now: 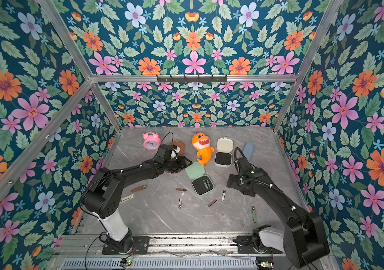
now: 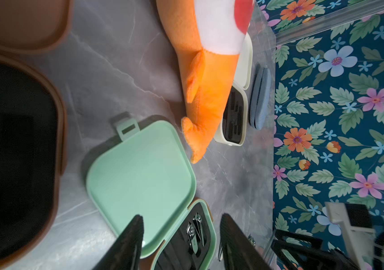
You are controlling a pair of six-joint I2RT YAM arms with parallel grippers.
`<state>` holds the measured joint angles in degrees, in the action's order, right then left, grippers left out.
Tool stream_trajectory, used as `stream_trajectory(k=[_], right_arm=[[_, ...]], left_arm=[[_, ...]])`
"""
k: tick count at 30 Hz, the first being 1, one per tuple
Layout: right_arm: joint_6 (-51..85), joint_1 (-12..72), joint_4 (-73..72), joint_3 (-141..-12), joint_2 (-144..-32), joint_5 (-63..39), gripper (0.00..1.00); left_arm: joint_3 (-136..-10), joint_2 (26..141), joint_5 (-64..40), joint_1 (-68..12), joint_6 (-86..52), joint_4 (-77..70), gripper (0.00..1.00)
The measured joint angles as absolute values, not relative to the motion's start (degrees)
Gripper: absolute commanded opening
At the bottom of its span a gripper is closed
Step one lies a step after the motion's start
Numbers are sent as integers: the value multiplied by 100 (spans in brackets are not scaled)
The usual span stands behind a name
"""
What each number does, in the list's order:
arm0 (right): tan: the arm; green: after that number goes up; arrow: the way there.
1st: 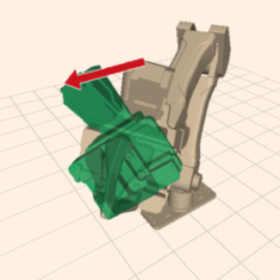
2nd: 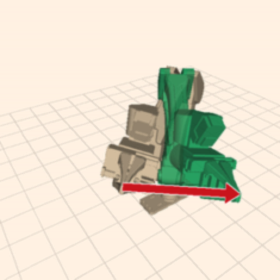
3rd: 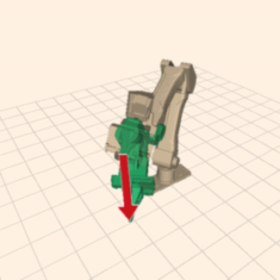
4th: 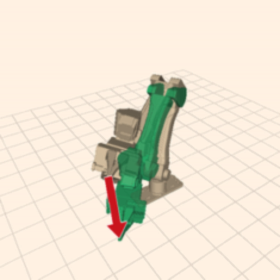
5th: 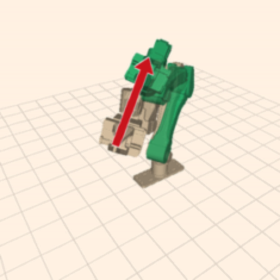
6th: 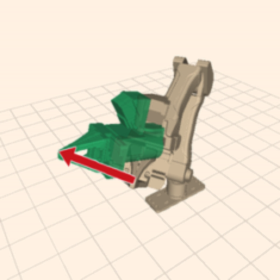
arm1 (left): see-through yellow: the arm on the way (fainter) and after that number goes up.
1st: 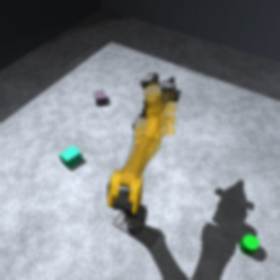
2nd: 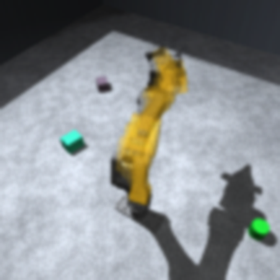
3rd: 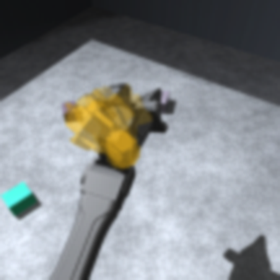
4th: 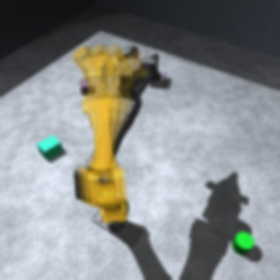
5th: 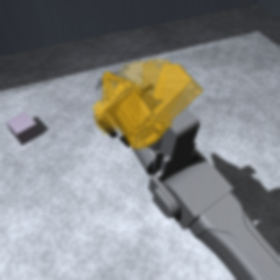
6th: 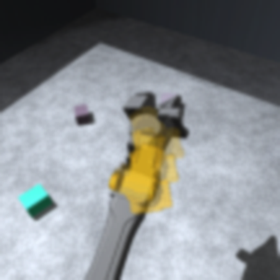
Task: Organize nail clipper sets
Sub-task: Pick up the nail clipper from the center of the board.
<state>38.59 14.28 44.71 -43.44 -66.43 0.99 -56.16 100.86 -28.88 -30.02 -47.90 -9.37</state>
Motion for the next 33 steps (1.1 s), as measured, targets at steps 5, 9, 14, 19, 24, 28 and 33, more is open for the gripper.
stream_trajectory(k=[5,9,14,19,24,28,33], right_arm=[[4254,847,4670,-3673,-6173,12,99],[4532,646,4685,-3358,-6311,-23,99],[4827,631,4593,-3109,-6534,-148,92],[5000,631,4453,-2928,-6613,-257,73],[5076,624,4486,-2801,-6469,-266,49],[5072,626,4497,-2792,-6471,-351,32],[5041,738,4438,-2921,-6646,-521,13]], left_arm=[[-5280,10073,-3096,-3002,-4939,-1280,57],[-5144,10108,-3264,-2991,-5092,-1610,57],[-5116,10156,-3450,-2923,-5124,-1885,57],[-5100,10200,-3592,-2845,-5216,-2027,57],[-5072,10289,-3662,-2801,-5247,-2147,56],[-5046,10342,-3719,-2801,-5271,-2222,56],[-5054,10348,-3723,-2788,-5354,-2228,56]])
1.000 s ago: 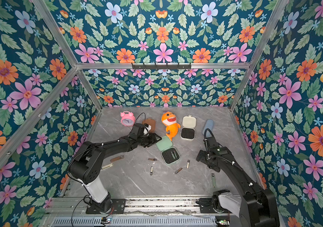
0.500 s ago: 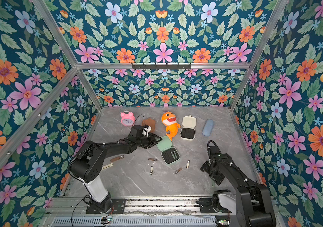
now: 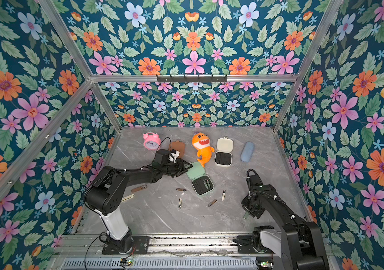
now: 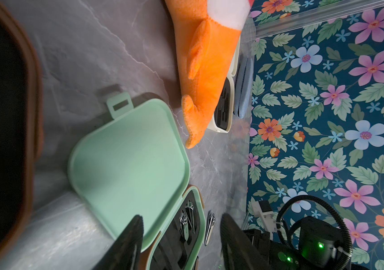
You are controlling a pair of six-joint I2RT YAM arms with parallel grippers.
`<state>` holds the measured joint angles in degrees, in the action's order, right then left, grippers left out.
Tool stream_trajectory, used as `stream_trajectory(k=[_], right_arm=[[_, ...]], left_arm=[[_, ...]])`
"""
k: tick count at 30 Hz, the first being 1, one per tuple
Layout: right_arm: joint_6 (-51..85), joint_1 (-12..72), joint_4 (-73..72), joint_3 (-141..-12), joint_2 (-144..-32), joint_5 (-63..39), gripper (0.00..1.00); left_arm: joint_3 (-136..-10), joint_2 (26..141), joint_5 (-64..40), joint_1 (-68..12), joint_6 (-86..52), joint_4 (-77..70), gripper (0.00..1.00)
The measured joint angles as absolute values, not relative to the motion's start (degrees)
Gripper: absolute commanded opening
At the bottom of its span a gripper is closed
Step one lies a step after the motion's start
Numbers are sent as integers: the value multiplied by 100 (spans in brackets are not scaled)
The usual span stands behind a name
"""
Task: Organize nail clipper sets
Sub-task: Pick up the nail clipper from the center of the board, then place the nail clipper in the storage box.
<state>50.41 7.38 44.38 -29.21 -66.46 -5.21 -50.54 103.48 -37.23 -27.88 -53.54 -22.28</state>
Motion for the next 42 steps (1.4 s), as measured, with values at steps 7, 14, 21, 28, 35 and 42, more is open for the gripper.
stream_trajectory(k=[7,14,21,28,35,42], right_arm=[[4554,1503,4034,-3824,-7043,-502,2],[3404,2729,3621,-5472,-7992,-285,1],[2036,3594,3236,-6941,-9522,-480,0],[1275,3671,3140,-7266,-10180,-862,0],[952,3811,3153,-7347,-10525,-1002,0],[910,3826,3151,-7201,-10560,-867,0]], left_arm=[[-5424,10462,-3684,-2764,-5201,-1909,55],[-6090,10877,-3540,-2722,-4906,-1273,53],[-6508,11273,-3332,-2718,-4786,-893,51],[-6488,11419,-3203,-2727,-4788,-792,50],[-6473,11474,-3203,-2724,-4792,-921,49],[-6469,11487,-3192,-2727,-4792,-958,49]])
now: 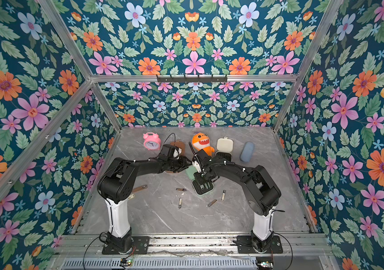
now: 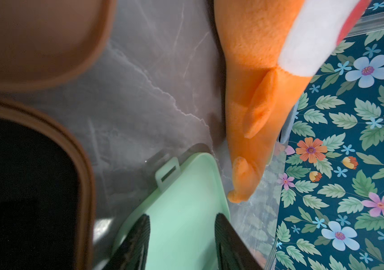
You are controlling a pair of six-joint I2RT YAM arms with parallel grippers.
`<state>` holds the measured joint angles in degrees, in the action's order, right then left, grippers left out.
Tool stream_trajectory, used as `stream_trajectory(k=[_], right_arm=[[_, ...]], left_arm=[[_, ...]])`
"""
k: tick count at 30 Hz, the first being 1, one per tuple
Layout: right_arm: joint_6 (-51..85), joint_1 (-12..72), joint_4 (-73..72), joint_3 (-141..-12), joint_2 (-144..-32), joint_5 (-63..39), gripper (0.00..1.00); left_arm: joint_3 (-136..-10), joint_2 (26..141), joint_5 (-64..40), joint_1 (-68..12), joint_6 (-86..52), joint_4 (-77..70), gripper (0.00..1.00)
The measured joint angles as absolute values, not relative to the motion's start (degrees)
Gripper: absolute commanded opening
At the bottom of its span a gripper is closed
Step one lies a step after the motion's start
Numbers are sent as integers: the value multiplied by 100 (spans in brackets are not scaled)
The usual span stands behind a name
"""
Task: Organize nail clipper sets
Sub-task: Place the nail clipper in the storage box.
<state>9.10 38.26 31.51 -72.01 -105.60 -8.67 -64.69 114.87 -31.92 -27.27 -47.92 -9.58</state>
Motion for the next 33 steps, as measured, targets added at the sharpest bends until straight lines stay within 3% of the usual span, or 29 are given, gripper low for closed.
stream_trajectory(k=[33], right_arm=[[958,3957,3124,-7129,-10892,-565,0]], left_arm=[[-6436,11491,-3188,-2727,-4790,-1031,48]])
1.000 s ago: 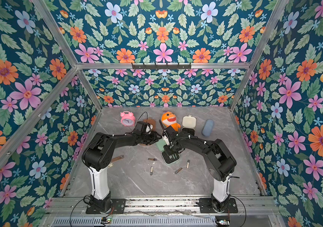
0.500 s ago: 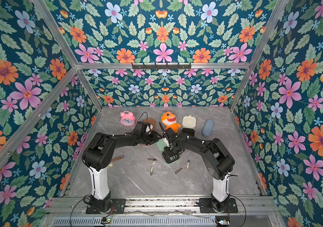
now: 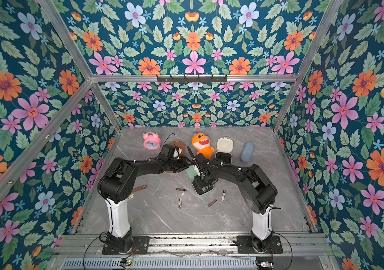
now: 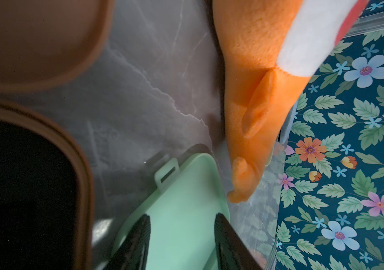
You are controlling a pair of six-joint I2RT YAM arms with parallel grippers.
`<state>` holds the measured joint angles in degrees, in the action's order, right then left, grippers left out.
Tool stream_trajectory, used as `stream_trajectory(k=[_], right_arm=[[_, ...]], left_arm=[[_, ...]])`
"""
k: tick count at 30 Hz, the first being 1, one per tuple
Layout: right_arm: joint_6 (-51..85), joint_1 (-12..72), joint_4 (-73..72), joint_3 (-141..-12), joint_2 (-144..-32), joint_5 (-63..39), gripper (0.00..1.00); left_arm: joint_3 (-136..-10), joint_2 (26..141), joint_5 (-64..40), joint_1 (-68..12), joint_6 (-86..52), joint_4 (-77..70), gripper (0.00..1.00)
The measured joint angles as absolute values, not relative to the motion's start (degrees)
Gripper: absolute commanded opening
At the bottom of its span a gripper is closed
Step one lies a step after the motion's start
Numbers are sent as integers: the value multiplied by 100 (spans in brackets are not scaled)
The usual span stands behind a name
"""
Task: Organize nail clipper sets
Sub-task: Place the nail clipper in the storage box.
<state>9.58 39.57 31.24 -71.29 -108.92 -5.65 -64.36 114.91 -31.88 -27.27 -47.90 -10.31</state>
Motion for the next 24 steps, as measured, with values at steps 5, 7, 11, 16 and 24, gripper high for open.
stream_trajectory(k=[5,7,11,16,24], right_arm=[[1081,3986,3345,-7308,-11032,-475,0],[1146,3997,3433,-7308,-11041,-427,0],[1247,4005,3516,-7345,-11061,-390,0],[1378,4005,3542,-7358,-11034,-379,0],[1481,4005,3612,-7404,-11043,-397,3]], left_arm=[[-6420,11480,-3170,-2727,-4790,-1037,48],[-6412,11472,-3164,-2727,-4790,-1044,48],[-6410,11463,-3159,-2727,-4788,-1026,48],[-6405,11465,-3159,-2727,-4786,-1028,48],[-6401,11469,-3164,-2727,-4768,-1035,48]])
